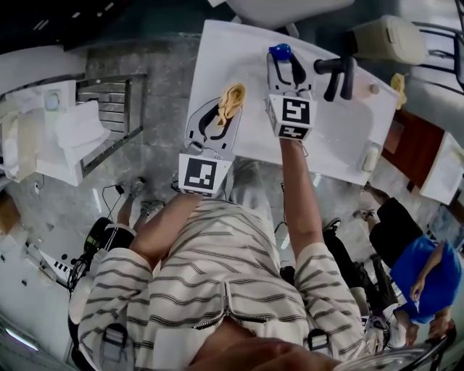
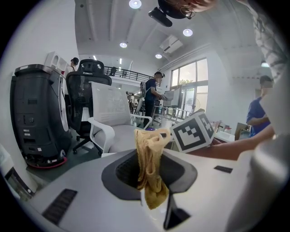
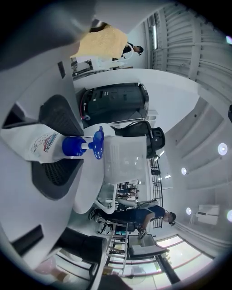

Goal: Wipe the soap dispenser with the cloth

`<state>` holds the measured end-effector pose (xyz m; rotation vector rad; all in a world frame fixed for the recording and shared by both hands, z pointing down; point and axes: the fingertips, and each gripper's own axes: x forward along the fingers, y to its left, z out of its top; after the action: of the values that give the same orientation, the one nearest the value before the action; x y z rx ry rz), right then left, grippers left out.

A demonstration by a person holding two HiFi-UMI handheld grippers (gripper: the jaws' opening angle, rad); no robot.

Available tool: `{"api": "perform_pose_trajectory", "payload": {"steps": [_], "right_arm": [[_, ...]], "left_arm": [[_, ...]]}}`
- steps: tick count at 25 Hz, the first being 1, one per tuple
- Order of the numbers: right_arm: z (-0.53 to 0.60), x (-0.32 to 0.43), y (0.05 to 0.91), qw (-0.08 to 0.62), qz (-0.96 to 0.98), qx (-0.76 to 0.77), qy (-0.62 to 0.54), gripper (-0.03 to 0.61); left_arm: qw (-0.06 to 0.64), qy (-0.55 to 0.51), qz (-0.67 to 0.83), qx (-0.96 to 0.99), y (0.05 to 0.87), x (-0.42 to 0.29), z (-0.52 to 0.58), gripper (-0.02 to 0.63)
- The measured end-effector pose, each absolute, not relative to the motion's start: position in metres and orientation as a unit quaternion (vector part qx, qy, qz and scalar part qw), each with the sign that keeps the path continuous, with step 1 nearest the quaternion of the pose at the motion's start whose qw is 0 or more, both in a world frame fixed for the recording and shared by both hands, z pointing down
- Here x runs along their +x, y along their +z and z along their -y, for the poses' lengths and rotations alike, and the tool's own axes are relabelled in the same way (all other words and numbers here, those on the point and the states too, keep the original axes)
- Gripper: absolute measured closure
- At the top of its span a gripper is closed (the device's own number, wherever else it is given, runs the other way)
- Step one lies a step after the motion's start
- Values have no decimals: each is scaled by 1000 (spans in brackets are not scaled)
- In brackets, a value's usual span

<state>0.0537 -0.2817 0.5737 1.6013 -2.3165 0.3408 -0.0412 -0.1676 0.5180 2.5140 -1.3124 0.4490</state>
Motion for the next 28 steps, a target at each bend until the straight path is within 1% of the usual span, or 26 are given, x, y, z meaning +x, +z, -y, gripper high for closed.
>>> {"api": "perform_pose_trajectory", "payload": {"steps": [8, 17, 28], "right_arm": [[282, 55, 573, 154, 804, 564, 107, 456], [278, 59, 564, 133, 810, 558, 125, 455], [256, 60, 515, 110, 822, 544, 128, 454]], "left_arm": [[138, 151, 454, 867, 520, -44, 167, 520], [135, 148, 458, 866, 516, -47, 165, 520], [118, 132, 453, 874, 500, -41, 155, 520]]}}
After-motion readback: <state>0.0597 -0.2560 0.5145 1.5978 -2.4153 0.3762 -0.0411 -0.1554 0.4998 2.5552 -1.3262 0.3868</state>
